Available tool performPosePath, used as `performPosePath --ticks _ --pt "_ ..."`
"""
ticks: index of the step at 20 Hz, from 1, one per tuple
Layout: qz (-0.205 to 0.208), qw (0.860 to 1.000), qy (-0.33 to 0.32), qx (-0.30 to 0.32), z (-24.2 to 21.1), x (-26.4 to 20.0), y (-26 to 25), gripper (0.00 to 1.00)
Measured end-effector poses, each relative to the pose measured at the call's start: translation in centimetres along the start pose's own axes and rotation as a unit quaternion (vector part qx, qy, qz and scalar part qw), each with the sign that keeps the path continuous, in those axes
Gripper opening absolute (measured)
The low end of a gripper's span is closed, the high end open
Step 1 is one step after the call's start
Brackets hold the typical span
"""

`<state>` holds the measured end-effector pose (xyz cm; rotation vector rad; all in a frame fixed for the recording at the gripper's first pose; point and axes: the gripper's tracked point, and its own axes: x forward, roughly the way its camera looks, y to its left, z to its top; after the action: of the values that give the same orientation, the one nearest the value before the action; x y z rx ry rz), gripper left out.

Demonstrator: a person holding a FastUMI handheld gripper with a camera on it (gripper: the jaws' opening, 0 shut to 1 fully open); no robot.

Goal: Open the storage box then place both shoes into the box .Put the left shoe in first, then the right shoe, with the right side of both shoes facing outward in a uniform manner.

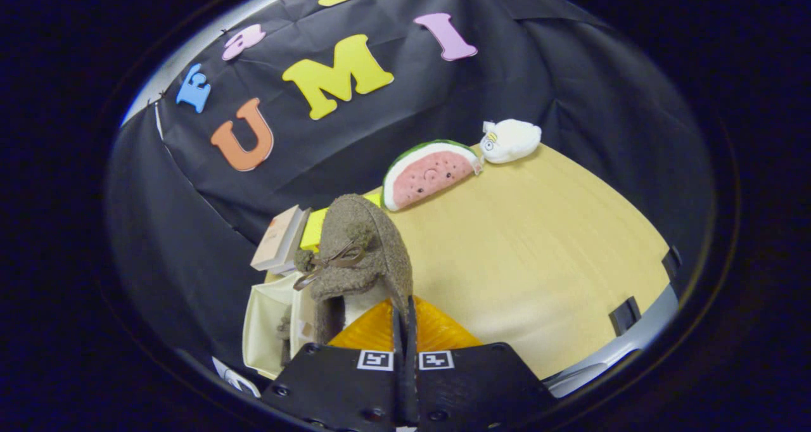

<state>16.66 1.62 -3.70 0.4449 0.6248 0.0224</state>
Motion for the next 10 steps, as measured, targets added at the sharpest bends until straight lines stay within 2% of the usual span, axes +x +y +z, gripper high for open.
performPosePath --ticks 3,10 --pt "0.015 1.0 -0.021 -0.012 -0.4 -0.1 3.7 0.0" --pt "0.048 0.998 -0.007 -0.051 -5.9 1.2 13.1 0.0"
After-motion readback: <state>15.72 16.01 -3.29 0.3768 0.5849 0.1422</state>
